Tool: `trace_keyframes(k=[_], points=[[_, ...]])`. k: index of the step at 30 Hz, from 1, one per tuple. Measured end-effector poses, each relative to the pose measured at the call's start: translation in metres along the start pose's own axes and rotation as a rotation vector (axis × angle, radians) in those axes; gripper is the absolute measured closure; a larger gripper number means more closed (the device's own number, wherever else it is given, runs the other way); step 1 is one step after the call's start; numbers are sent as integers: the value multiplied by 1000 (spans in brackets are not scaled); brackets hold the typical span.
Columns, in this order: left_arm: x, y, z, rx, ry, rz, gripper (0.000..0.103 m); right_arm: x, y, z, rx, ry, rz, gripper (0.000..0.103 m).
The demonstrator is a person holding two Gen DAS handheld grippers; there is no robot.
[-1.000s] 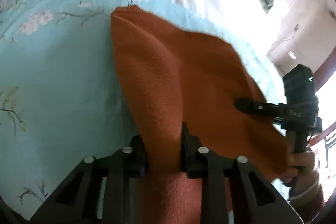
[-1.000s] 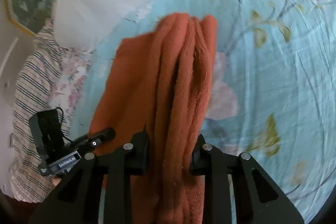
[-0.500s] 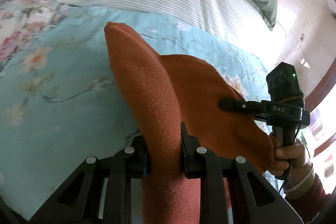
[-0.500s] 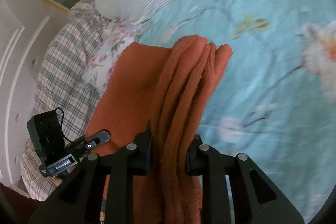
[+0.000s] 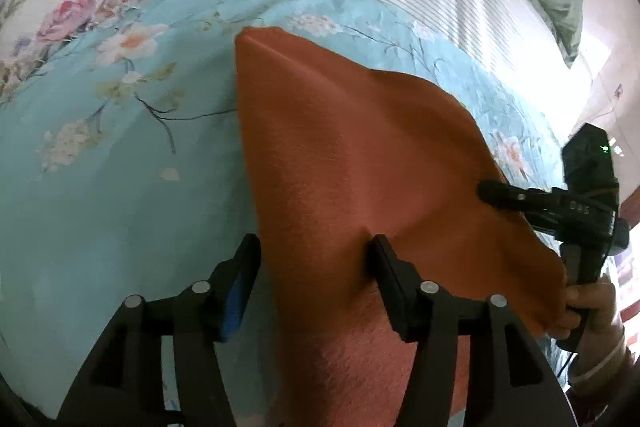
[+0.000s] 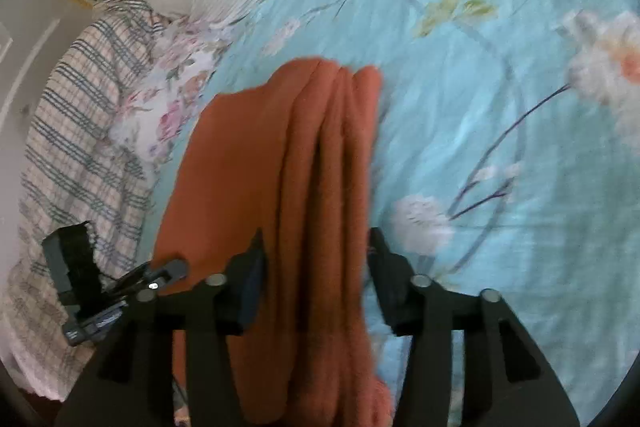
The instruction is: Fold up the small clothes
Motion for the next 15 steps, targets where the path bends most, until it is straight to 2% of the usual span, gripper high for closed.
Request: trace_keyframes(k=[4,6,8,15], points=[[6,-4,-20,25,59,-11,44,15,-5,-29,-59,85,-54,49],[9,-2,-33,21,100,-4,46,23,-18,-35,-26,102,-90,49],[10,4,-42,-11,123,7,46,27,-28,-27,6,82,-112,58],[4,23,-47,-77,115,68,52,24,-13,13,-22,-7,-78,64]])
Point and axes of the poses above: each gripper's, at about its wrist camera, not at the fingertips, and z roughly the way its jaws point, y to its right, x to its top, the point moved 9 cm from there along z, roughly the way its jaws point, and after that the axes turned 7 degrees about -z, right-handed, at the moved point
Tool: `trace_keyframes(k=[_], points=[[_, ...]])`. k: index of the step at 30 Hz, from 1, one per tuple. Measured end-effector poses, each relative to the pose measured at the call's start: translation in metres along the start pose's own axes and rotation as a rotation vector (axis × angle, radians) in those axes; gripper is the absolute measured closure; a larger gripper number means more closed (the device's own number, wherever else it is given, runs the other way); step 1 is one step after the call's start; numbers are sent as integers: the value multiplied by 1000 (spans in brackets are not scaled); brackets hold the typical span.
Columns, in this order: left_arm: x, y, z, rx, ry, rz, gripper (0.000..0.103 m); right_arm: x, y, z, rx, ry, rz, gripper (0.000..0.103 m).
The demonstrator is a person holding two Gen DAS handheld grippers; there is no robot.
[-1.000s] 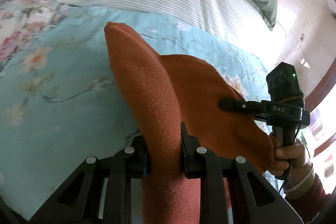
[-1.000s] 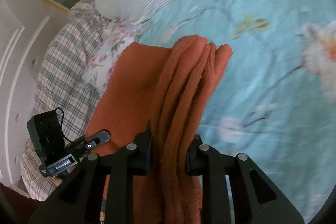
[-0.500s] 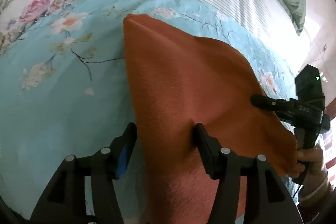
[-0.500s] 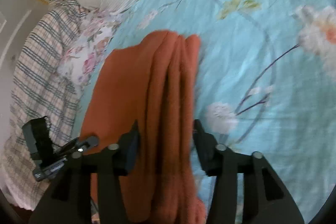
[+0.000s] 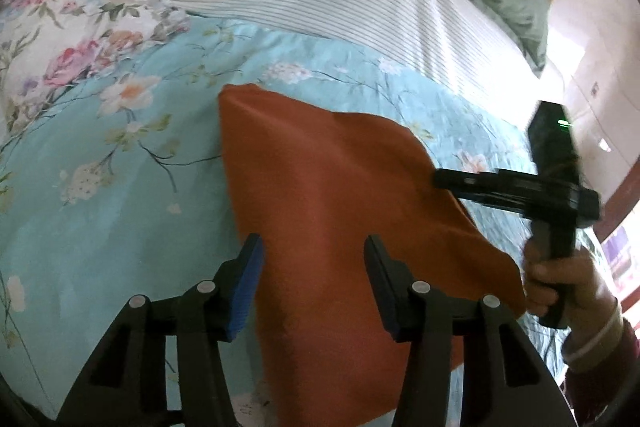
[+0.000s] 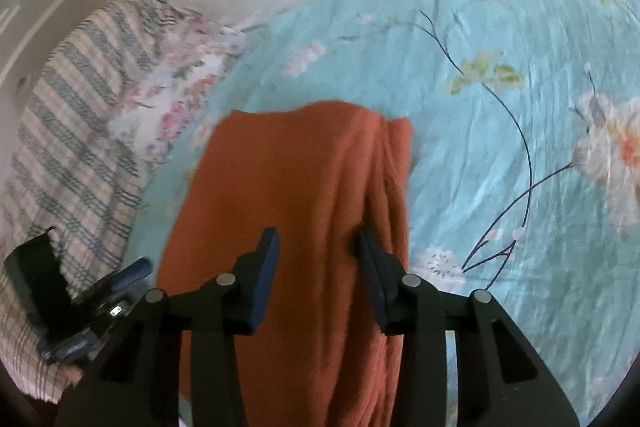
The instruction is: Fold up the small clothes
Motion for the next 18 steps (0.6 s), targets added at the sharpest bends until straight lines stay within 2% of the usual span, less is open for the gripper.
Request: trace_keyframes(k=[1,2,3,4,6,9,11,13,16,18], points=[[-1,2,1,-14,-6,3,52,1,2,2,10,1,12,72],[-3,4,4,-34,-15,6,52,4,2,3,26,2,26,89],[-4,6,6,-47,-22,9,52,6,1,2,49,8,37,91],[-6,9,10,-59,-35,17,53,9,-2,-2,73,25,43,91],[-8,15,13,-69,-54,39,59,20,-10,-26,112,113,32,92],[-4,23,13,-79,-51,74,59,25,-10,-51,94,186,16,92],[-6,28,19,-85,-69,82,59,18,4,-42,37,150,19,92],[-12,31,32,-82,-90,79,59,3,25,-19,-29,79,40,92],[-21,23,58,-14,-137,65,60,-7,36,-1,-31,55,65,92],[-25,23,62,-28,-143,64,60,-7,38,-1,-34,65,64,92]])
Point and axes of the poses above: each gripper's, at about its wrist camera, not at the fingertips, and z roughly the way its jaws point, y to its right, x to its top, the point moved 9 cm from there along z, roughly the way its jaws point, and after that the axes turned 7 degrees about -z, right-handed, at the moved point
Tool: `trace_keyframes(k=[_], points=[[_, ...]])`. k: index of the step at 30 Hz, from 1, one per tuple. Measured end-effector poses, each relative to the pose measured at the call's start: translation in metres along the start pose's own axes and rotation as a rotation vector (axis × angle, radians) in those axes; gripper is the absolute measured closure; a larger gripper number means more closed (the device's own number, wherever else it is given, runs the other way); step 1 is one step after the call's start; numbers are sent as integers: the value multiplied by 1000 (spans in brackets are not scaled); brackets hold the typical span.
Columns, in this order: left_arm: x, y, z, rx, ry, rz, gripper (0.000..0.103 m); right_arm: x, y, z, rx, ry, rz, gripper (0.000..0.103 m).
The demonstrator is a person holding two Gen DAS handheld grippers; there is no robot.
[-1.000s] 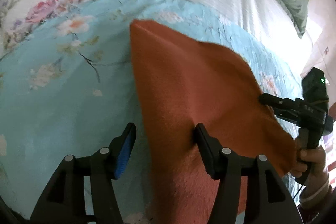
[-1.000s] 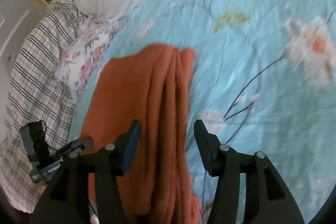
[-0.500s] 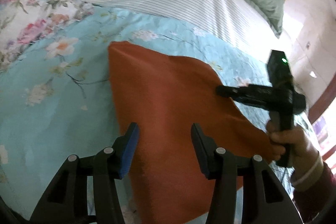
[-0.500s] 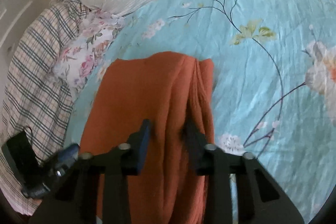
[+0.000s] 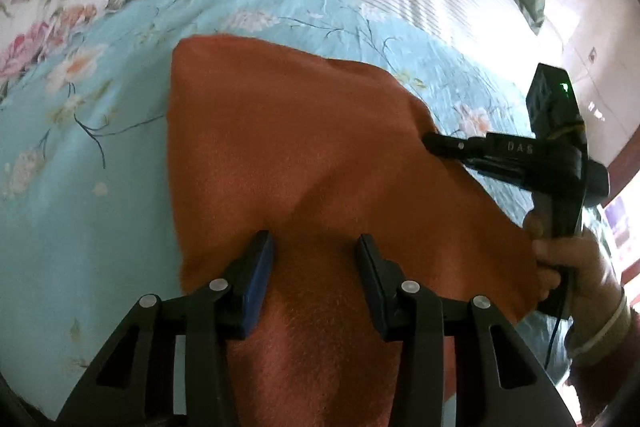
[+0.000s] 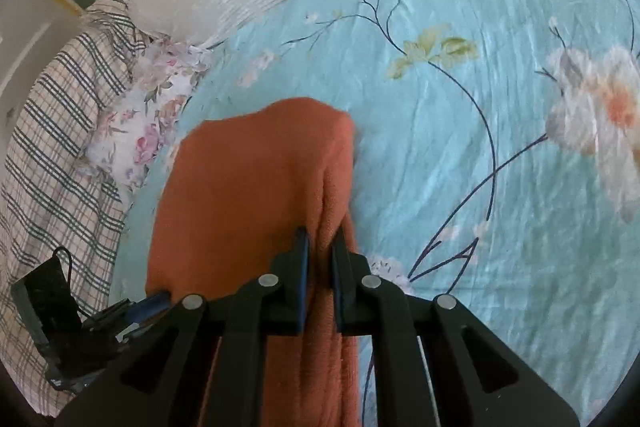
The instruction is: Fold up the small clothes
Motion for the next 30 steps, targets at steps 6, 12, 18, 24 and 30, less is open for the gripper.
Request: trace_keyframes(k=[6,12,18,24,30], points=[[0,0,-4,9,-22,19,60,4,-5,-14,-48,-5,-11,81],[12,-5,-31,-52,19,-17,61,17,-47,-50,16,66,-49,81],[69,-23,-1,-32,12,-83,63,17,-70,-7,83,-3,-32,81],[111,-52,60,87,-57,-115,76,16,-22,32,4,-31,57,103],[125,-70,73,113,-72,-140,77,16,-25,21,29,-20,52,100]])
Point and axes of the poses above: each gripper's, at about its wrist camera, not at the fingertips, and z roughly the way its jaws point, y to its right, x to its top, the point moved 9 cm from there along z, roughly the way its jaws point, and after that the axes turned 7 degrees about -z, right-handed, at the moved point
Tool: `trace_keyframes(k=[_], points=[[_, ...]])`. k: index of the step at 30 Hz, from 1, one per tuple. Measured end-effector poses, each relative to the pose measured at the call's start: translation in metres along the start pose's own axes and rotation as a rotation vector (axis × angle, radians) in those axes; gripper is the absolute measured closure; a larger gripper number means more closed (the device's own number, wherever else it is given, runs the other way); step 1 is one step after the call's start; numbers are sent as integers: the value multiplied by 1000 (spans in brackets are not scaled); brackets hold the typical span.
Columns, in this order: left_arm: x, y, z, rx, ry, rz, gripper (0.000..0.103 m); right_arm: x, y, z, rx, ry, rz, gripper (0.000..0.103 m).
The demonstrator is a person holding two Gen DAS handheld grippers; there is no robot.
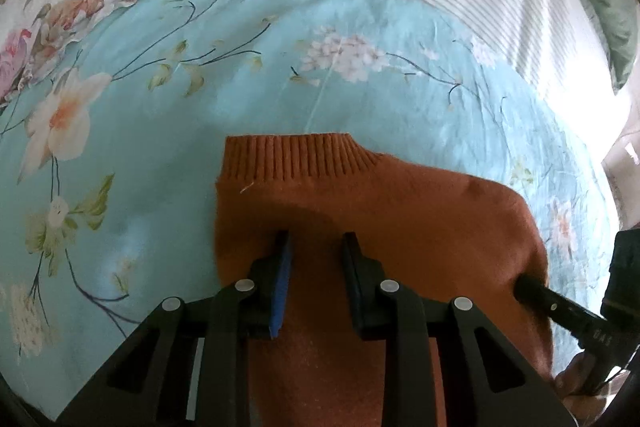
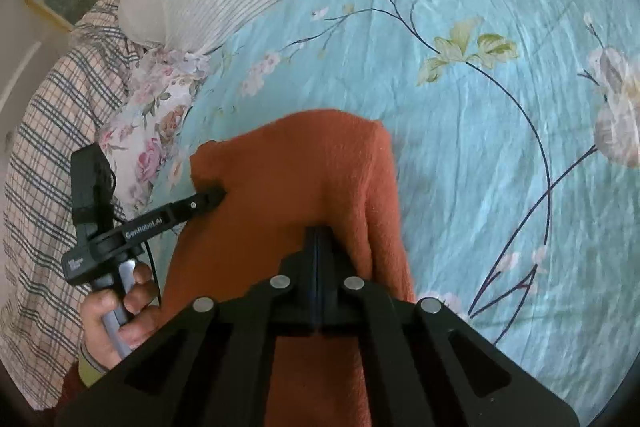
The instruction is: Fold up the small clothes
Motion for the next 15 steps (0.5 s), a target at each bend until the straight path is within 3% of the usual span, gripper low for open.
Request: trace_keyframes(k=[5,8,15], points=[[-33,9,-49,-105,39,13,79,-17,-19,-39,9,27,-49,99],[-75,18,-91,-177,70,65,79,-38,-35,-62,22,31,-80,99],[-163,33,-134,-225,87,187,79,-96,-42,-76,13,-8,-73,99]])
Point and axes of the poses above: each gripper's, at about its wrist camera, not at the fingertips, and z roughly the way its jaws point, y to its right, x to its top, the point moved 9 cm from there along z, roughly the way its jaws point, and after that the axes turned 7 degrees about -z, right-handed, at the moved point
